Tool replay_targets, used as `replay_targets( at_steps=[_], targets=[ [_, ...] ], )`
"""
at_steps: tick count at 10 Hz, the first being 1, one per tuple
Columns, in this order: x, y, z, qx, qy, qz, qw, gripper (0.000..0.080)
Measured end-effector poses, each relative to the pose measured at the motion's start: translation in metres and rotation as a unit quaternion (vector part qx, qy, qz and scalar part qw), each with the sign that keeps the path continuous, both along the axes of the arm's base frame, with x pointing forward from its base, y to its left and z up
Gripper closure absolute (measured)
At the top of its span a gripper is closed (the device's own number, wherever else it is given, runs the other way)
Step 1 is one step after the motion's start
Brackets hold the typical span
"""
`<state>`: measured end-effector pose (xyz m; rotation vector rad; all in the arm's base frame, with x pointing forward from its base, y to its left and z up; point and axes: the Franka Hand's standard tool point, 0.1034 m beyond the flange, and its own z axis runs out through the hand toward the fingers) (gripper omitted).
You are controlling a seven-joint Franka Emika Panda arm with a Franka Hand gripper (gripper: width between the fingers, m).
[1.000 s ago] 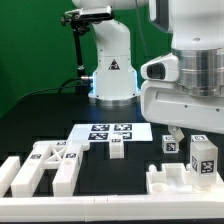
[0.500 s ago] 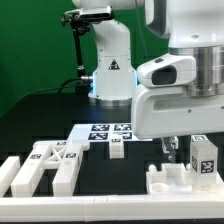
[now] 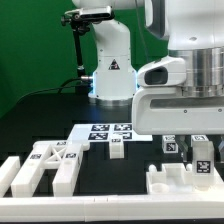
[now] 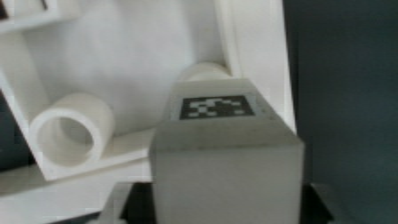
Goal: Assemble chair
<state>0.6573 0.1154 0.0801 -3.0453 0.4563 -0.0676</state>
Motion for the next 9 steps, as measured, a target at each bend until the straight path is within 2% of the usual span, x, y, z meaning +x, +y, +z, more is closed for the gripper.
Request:
replay_targets(
  at_steps=[1,3,6,7,8,9],
  targets=[
    [0.0000,-0.0001,-0.0002,0.001,0.001,-0.015,1.000,0.0514],
    [0.0003,-0.0035,-0.0010,0.011,0.007,-0.182,0.983,0.0514],
    [-0.0029,-0.0060,-0.0020,0.041,0.033,-0.396,0.917,0.0514],
    [-0.0057,-0.0059,-0.0024,0.057,0.032,-0.473,0.878,0.0514],
    [-0.0081,-0.0050,-0.0024,0.065,0.025,-0.515,0.855,0.0514],
    [-0.0087,-0.0045,-0.0018,0.064,0.020,-0.516,0.854,0.0514]
  ],
)
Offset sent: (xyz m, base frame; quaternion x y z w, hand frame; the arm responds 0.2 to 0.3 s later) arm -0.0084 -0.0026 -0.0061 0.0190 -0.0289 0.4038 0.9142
